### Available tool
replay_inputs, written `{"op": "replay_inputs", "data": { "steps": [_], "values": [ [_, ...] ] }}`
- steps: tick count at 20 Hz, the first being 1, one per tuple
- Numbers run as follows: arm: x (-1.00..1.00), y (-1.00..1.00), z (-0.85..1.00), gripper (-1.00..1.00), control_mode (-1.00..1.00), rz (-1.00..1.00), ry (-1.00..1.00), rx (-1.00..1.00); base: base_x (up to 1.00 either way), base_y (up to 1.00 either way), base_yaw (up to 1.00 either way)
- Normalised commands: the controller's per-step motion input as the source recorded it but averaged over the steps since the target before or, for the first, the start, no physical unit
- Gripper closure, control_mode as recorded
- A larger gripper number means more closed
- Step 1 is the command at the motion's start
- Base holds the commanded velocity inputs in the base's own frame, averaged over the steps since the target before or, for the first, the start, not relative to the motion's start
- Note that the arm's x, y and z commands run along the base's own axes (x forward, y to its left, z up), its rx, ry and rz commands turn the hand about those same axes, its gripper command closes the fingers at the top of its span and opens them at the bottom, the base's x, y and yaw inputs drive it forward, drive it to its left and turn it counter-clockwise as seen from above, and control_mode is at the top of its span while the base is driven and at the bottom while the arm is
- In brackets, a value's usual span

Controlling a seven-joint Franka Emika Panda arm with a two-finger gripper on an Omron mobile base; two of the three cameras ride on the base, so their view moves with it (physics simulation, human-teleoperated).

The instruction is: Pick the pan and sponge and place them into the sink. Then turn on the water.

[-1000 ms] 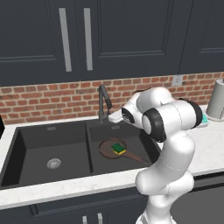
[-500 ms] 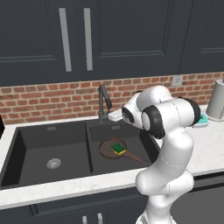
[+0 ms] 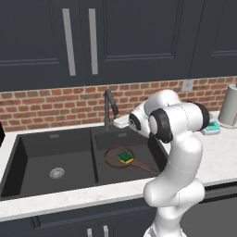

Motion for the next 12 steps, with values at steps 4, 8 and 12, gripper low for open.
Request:
{"op": "replay_inputs", "data": {
  "steps": [4,8,12],
  "values": [
    [0.19,0.06,-0.07,-1.00,-1.00,0.00,-0.01,0.02,0.00,0.00,0.00],
    [0.24,0.08,-0.08,-1.00,-1.00,0.00,0.00,0.01,0.00,0.00,0.00],
    [0.29,0.01,-0.06,-1.00,-1.00,-0.01,0.00,0.01,0.00,0.00,0.00]
  ]
}}
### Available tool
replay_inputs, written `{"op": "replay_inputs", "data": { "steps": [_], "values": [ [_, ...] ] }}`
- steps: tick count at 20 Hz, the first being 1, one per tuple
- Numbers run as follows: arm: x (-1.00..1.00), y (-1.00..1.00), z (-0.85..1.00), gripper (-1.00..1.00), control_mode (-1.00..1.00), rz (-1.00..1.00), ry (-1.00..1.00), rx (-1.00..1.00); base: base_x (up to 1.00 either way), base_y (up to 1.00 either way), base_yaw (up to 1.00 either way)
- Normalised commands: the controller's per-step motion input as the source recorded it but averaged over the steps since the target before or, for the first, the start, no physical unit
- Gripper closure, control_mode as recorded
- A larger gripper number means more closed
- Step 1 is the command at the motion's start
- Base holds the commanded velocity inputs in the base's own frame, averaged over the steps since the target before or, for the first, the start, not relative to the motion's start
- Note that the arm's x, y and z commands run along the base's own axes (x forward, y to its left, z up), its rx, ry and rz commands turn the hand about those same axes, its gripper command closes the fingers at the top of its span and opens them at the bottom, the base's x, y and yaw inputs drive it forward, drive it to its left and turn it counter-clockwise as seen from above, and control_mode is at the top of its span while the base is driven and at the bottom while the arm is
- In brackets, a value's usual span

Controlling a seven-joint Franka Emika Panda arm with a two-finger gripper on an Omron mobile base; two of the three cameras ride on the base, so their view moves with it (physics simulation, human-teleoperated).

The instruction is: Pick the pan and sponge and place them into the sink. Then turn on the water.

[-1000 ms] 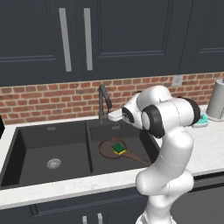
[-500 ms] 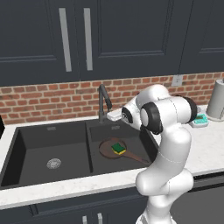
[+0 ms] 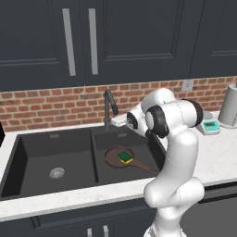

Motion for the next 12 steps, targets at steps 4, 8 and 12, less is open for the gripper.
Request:
{"op": "replay_inputs", "data": {
  "steps": [4,8,12],
  "values": [
    [0.31,0.00,-0.03,-1.00,-1.00,-0.02,-0.01,0.01,0.00,0.00,0.00],
    [0.28,0.00,-0.04,-1.00,-1.00,-0.04,-0.02,0.01,0.00,0.00,0.00],
    [0.22,0.00,-0.07,-1.00,-1.00,-0.04,-0.01,0.00,0.00,0.00,0.00]
  ]
}}
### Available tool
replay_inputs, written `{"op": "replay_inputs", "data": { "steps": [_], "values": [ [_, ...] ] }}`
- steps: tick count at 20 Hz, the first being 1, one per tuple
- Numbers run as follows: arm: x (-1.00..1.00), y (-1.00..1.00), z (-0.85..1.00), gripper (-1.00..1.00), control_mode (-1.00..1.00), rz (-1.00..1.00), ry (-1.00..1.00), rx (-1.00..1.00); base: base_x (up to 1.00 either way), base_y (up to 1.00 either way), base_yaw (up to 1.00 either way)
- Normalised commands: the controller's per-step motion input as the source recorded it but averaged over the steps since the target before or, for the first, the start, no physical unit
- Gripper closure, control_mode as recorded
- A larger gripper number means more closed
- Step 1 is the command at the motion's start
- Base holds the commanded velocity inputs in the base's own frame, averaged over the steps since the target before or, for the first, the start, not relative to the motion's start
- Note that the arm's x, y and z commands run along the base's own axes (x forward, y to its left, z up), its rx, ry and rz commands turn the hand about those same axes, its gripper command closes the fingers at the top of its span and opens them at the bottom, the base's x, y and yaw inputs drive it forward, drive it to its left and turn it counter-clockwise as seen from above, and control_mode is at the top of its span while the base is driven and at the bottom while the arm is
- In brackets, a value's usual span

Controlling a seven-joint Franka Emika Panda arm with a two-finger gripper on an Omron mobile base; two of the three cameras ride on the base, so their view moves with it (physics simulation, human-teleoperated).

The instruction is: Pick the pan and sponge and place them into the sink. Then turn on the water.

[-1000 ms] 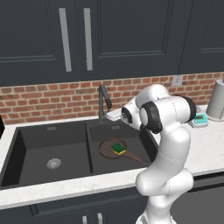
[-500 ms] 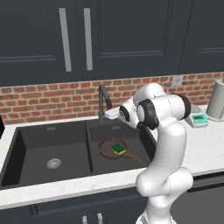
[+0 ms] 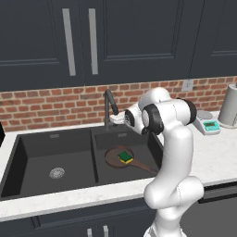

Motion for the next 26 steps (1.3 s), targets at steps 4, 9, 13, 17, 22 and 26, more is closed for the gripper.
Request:
{"op": "replay_inputs", "data": {
  "steps": [4,9,13,17,22,26],
  "values": [
    [0.14,0.00,-0.09,1.00,-1.00,-0.04,0.00,0.00,0.00,0.00,0.00],
    [0.05,-0.14,-0.10,1.00,-1.00,-0.05,0.00,0.01,0.00,0.00,0.00],
    [0.04,-0.43,-0.16,1.00,-1.00,-0.05,0.00,0.03,0.00,0.00,0.00],
    [0.09,-0.61,-0.18,1.00,-1.00,-0.04,0.00,0.05,0.00,0.00,0.00],
    [0.18,-0.75,-0.26,1.00,-1.00,-0.06,0.00,0.03,0.00,0.00,0.00],
    [0.21,-0.85,-0.41,1.00,-1.00,-0.07,0.00,0.00,0.00,0.00,0.00]
  ]
}}
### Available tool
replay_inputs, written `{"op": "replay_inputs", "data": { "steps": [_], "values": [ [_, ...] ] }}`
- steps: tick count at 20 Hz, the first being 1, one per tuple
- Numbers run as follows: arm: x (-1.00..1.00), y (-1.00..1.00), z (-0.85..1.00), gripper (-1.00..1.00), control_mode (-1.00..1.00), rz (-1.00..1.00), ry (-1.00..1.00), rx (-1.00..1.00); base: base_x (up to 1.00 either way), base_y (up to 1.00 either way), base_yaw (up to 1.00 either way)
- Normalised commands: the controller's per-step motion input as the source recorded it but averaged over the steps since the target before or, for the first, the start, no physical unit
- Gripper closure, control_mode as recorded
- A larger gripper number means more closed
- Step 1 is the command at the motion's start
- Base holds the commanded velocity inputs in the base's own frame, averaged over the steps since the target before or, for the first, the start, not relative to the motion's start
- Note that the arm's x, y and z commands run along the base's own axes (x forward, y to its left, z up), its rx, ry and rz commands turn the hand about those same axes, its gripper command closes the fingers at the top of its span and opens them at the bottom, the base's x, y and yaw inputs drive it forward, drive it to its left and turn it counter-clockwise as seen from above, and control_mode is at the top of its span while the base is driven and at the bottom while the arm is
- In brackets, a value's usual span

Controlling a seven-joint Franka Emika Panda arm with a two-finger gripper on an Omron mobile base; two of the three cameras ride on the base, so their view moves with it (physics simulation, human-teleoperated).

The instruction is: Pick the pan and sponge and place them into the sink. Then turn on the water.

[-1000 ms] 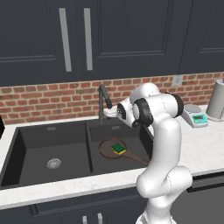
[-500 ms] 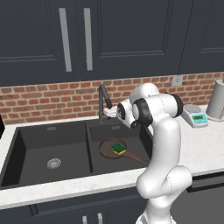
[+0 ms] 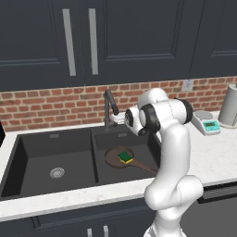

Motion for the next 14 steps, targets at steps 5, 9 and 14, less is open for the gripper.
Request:
{"op": "replay_inputs", "data": {
  "steps": [5,9,14],
  "values": [
    [0.21,-0.92,-0.59,1.00,-1.00,-0.08,0.06,0.00,0.00,0.00,0.00],
    [0.16,-0.97,-0.77,1.00,-1.00,-0.09,0.11,-0.04,0.00,0.00,0.00],
    [0.07,-0.97,-0.60,1.00,-1.00,-0.07,0.11,-0.01,0.00,0.00,0.00]
  ]
}}
